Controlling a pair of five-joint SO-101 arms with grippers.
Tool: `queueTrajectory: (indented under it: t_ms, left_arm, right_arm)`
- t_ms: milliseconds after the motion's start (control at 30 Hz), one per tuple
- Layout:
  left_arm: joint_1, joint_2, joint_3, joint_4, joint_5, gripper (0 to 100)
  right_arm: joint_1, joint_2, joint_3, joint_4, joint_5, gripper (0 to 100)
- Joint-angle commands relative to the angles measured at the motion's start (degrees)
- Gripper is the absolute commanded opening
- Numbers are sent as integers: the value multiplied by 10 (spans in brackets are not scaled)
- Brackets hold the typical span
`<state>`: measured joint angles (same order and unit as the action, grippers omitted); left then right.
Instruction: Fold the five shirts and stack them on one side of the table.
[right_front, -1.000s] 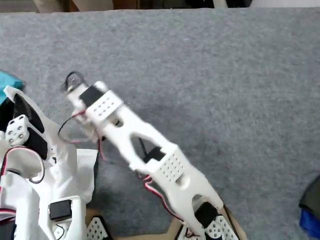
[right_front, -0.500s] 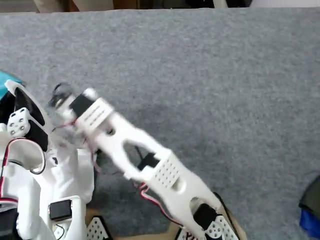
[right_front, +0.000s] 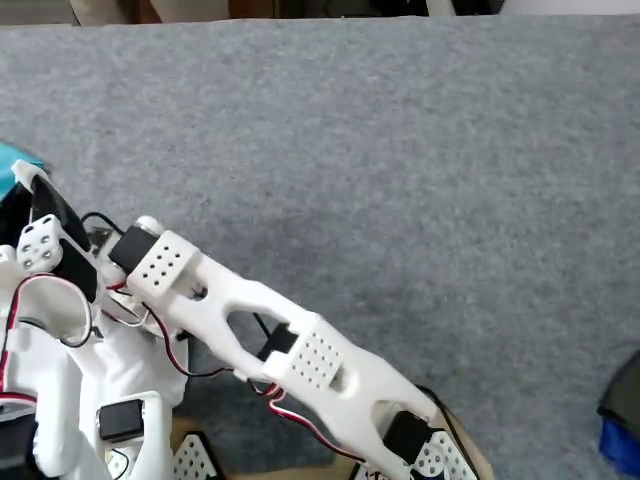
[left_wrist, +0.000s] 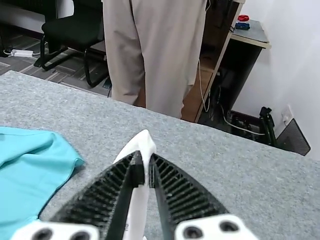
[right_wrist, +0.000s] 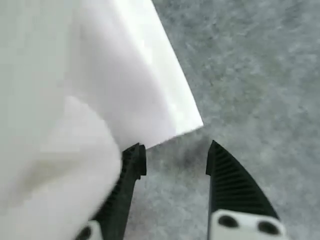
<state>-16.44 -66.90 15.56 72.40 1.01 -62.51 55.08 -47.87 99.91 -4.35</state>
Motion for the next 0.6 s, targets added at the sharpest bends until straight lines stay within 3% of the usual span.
queueTrajectory:
  t_ms: [0,200,367,567]
  left_arm:
    - [-7,0,1,-10,-6,20]
    - [-7,0,1,-10,-5,20]
    - [-7,0,0,-10,-5,20]
    - [-7,0,-1,-10,-5,20]
  right_arm:
    - [-7,15,-6,-11,5,213]
    - [-6,44,-58,-4,5,207]
    - [-5,58,-85,20,4,15]
    - [16,56,-83,23,1,4]
